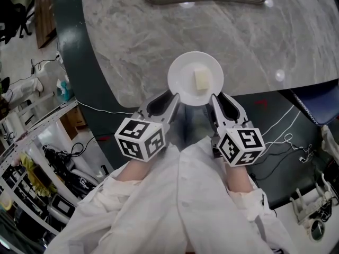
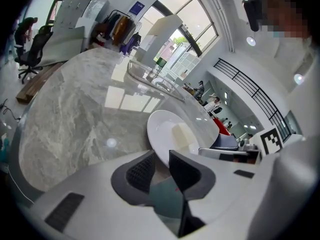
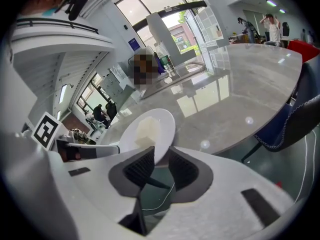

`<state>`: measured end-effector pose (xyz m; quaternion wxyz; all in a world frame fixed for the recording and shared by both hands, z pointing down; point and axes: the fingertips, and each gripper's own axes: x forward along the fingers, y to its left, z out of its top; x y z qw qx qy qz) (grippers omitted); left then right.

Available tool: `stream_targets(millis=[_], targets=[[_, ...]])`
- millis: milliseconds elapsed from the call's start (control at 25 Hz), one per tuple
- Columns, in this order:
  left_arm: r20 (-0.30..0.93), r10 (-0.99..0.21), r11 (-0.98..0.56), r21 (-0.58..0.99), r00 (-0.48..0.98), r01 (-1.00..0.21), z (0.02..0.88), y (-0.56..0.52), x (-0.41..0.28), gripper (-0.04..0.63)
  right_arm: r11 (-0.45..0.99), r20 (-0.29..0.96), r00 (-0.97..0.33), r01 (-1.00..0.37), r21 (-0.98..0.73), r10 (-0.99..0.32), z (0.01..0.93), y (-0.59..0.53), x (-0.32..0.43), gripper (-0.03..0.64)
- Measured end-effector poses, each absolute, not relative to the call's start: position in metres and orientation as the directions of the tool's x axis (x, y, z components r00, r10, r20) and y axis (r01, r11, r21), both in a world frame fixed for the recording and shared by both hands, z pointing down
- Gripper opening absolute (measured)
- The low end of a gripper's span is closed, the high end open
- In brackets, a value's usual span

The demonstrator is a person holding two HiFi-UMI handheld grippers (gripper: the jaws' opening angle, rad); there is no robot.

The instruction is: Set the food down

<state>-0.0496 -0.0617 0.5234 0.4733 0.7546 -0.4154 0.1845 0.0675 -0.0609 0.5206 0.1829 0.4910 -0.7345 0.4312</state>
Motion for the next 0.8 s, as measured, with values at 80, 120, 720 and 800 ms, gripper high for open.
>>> stream_targets(millis=[80,120,720,800], targets=[[0.671,-0.452,-0.209,0.561,0.588,-0.801,0.523,-0.062,-0.049,0.095,0.146,0.688,-0.450,-0.879,-0.453,-0.569,0.520,-0.061,0.068,0.075],[0.670,-0.451,-0.210,0.562,0.590,-0.800,0.523,-0.062,-0.049,0.095,0.144,0.687,-0.448,-0.880,-0.454,-0.572,0.520,-0.062,0.068,0.075],[0.657,-0.483,-0.232,0.540,0.578,-0.809,0.519,-0.064,-0.052,0.094,0.067,0.618,-0.450,-0.839,-0.541,-0.644,0.509,-0.065,0.068,0.044],[0.651,-0.491,-0.236,0.541,0.579,-0.807,0.515,-0.065,-0.053,0.094,0.075,0.613,-0.453,-0.838,-0.540,-0.647,0.505,-0.066,0.067,0.044]])
